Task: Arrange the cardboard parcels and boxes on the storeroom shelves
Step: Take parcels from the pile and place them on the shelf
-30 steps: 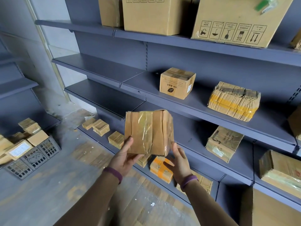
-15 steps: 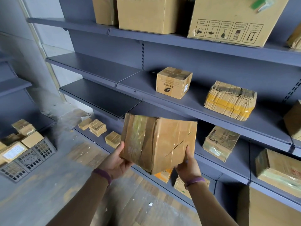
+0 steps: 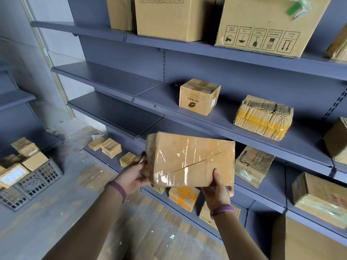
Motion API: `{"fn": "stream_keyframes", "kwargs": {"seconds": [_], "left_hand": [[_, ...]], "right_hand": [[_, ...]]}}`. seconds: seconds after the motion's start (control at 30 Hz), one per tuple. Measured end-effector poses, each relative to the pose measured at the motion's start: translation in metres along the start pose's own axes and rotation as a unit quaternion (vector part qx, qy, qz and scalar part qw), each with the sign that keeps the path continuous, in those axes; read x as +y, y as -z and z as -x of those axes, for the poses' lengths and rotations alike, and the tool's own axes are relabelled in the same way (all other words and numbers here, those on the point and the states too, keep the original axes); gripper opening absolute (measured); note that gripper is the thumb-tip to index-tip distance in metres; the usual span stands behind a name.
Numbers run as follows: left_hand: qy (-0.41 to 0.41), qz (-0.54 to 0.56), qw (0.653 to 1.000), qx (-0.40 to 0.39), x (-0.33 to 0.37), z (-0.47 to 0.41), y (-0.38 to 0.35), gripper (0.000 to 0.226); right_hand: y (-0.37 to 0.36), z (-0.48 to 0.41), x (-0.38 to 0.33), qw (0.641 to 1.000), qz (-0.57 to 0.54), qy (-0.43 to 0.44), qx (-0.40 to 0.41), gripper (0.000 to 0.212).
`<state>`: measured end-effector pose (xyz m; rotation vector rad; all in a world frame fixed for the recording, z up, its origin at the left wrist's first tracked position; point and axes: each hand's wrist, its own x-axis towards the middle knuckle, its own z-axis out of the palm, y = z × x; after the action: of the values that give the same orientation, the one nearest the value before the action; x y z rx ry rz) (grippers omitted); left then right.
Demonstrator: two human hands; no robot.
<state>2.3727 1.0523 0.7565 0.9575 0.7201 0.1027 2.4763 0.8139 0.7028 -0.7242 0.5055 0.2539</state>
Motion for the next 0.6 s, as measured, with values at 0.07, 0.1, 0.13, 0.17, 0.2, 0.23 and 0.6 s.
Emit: {"fn": "stream_keyframes", "kwargs": {"seconds": [0.07,0.1,0.13,0.17,0.2,0.23,0.6], "left_hand": [[0.007,-0.055,0.998,0.013,0.002,0.007,-0.006,0.025],[0.017,-0.076,0.997,0.017,0.003,0.01,-0.008,0.026],[0.034,-0.089,0.995,0.021,0.005,0.01,-0.008,0.039],[0.052,-0.101,0.993,0.031,0.008,0.008,-0.006,0.056],[0.065,-0.113,0.991,0.04,0.01,0.006,-0.005,0.074],[0.076,-0.118,0.989,0.047,0.013,0.001,-0.002,0.09],[0.007,-0.089,0.994,0.065,0.024,-0.003,-0.004,0.058]], "right_hand": [[-0.004,0.005,0.001,1.0,0.011,0.016,-0.001,0.076],[-0.006,0.007,0.002,1.0,0.017,0.025,0.003,0.078],[-0.007,0.008,0.002,0.999,0.025,0.032,0.005,0.081],[-0.008,0.009,0.003,0.999,0.035,0.04,0.005,0.085],[-0.008,0.01,0.004,0.998,0.046,0.046,0.003,0.089],[-0.007,0.011,0.007,0.997,0.056,0.05,-0.001,0.092],[0.009,0.009,-0.007,0.987,0.145,0.063,-0.015,0.045]]}}
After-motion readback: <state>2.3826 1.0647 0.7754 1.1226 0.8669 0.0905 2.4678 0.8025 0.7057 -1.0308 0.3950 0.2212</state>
